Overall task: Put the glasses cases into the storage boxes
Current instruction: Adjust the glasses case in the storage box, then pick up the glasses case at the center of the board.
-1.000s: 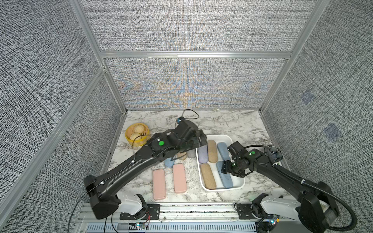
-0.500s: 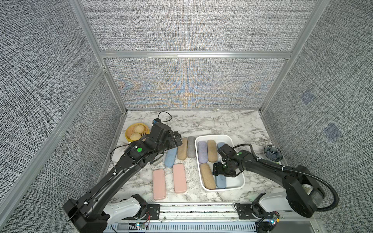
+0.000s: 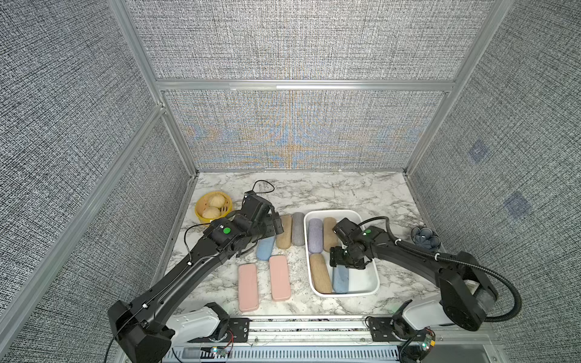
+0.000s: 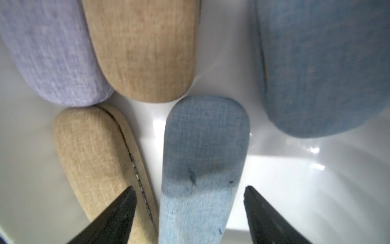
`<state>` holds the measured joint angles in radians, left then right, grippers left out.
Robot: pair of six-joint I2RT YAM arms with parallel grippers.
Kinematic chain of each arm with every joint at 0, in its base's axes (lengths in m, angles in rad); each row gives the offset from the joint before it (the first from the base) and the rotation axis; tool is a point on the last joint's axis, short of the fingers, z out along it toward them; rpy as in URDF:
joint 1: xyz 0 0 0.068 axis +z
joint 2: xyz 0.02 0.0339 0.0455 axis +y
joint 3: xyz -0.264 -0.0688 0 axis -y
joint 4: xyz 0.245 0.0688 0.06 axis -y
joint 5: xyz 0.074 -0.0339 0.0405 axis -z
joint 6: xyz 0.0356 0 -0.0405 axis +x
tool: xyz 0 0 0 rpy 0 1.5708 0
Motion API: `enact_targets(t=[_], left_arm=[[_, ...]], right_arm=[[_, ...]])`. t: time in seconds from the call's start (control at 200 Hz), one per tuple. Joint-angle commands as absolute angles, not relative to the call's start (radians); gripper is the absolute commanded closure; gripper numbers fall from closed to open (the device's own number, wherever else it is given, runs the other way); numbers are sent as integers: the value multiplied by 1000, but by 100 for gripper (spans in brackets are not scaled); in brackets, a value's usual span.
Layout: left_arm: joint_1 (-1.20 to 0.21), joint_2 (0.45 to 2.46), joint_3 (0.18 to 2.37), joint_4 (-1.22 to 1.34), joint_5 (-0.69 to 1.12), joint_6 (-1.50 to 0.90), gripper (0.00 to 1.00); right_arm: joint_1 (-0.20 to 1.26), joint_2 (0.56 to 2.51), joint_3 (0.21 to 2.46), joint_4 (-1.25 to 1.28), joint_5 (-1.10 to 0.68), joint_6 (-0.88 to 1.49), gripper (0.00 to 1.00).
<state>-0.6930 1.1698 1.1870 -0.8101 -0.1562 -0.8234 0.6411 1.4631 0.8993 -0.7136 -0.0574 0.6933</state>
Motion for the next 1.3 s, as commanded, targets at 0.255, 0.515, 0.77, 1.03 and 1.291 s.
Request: enact_targets(t=[0.255, 0.515, 0.77, 1.03, 1.291], left_arm=[[-693, 1193, 1193, -831, -161, -796, 11], [-692, 1220, 1195, -818, -140, -795, 13], [-692, 1239, 1224, -849, -162, -794, 7], [-641, 1250, 1223, -964, -257, -858, 1], [-482, 1156, 1085, -906, -202, -882, 1]], right_arm=[[607, 1562, 904, -549, -203, 683, 16], [664, 1521, 883, -559, -184, 753, 21], [671, 1523, 984, -701, -81, 763, 18], [836, 1548, 1317, -895, 51, 724, 31], [969, 1788, 1619, -954, 87, 731, 23]])
